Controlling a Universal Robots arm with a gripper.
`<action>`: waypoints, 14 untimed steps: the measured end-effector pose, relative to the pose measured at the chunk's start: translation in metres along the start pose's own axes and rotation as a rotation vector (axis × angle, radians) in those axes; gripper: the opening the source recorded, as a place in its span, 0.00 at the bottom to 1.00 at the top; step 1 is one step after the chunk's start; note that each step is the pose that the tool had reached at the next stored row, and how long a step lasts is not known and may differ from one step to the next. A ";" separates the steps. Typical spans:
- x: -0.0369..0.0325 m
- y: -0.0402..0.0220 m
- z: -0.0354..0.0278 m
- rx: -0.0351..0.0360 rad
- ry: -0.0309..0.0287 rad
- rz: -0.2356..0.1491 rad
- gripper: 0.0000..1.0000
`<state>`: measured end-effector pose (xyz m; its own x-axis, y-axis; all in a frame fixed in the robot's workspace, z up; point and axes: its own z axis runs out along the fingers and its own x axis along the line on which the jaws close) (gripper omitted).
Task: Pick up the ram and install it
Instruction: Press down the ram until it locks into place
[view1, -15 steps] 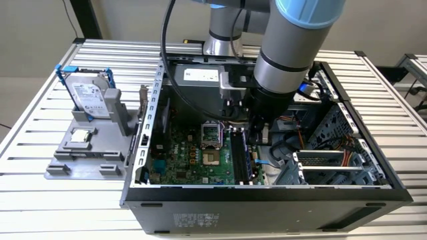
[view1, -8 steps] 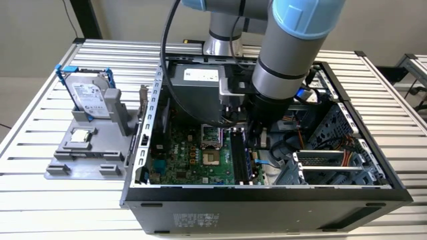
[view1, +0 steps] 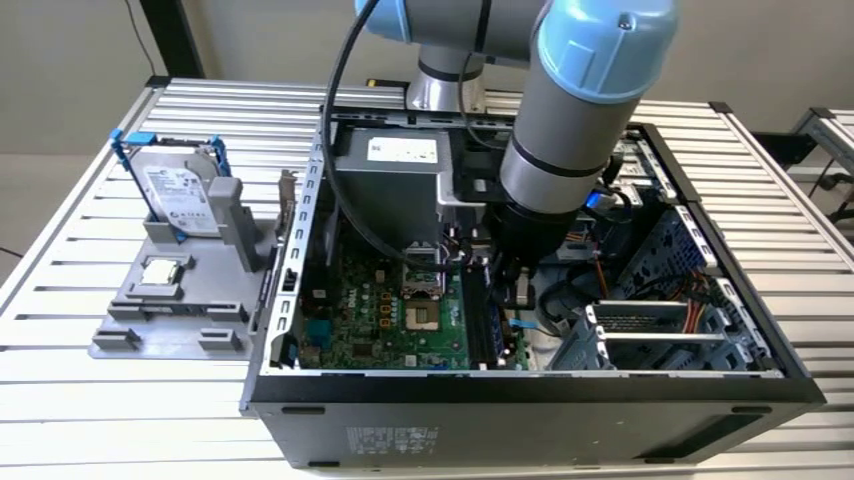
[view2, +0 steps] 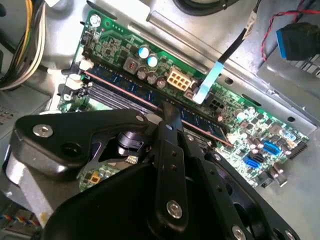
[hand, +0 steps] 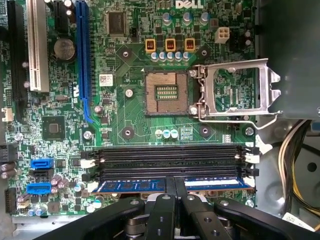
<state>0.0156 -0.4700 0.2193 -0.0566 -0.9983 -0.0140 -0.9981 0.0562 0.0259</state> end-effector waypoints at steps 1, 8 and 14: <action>-0.0001 0.0000 -0.0010 0.0000 0.0000 0.000 0.00; -0.0005 0.0006 -0.0285 -0.0037 -0.0001 0.000 0.00; -0.0008 0.0011 -0.0486 -0.0061 0.0001 0.000 0.00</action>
<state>0.0158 -0.4699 0.2679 -0.0567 -0.9983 -0.0139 -0.9979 0.0563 0.0319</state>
